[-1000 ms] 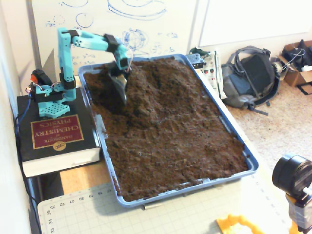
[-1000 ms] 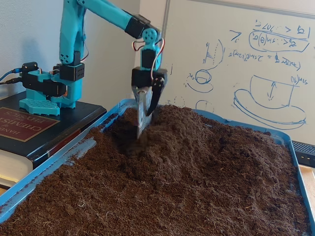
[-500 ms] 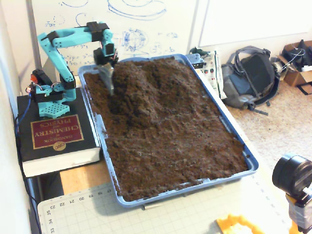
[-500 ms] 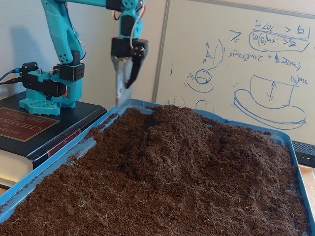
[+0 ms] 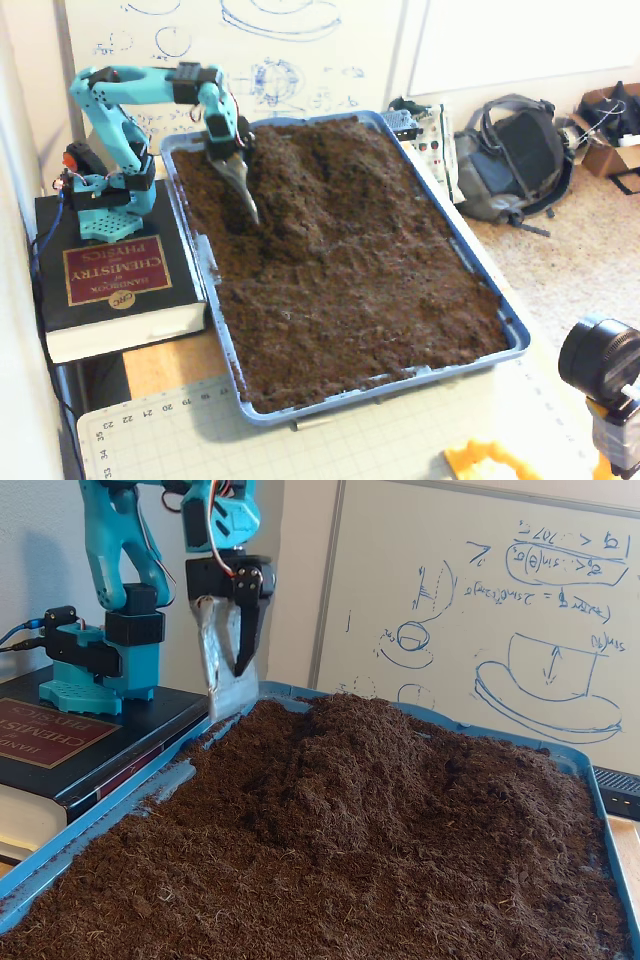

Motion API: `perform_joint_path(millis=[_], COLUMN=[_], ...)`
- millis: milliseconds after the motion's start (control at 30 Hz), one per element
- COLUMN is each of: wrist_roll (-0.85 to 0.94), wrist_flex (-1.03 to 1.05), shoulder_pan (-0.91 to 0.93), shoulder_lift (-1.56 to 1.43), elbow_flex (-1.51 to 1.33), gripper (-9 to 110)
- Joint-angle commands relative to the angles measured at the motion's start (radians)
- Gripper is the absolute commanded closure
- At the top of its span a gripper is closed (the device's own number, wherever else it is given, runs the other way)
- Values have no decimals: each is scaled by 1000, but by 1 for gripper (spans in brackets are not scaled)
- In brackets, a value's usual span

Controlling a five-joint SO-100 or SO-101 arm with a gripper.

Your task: Build a berm.

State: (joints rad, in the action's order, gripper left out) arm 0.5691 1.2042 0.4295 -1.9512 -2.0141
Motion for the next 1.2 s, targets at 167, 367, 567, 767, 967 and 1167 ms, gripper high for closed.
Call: perform_joint_path(millis=[167, 367, 567, 767, 967, 1167], wrist_roll=[14, 38, 64, 95, 84, 81], wrist_flex=[-46, -72, -60, -58, -66, -72], shoulder_pan=[28, -12, -67, -97, -101, -103], shoulder_lift=[336, 511, 609, 626, 595, 614], elbow_flex=[75, 175, 181, 144, 66, 15], gripper=[101, 101, 101, 101, 101, 101])
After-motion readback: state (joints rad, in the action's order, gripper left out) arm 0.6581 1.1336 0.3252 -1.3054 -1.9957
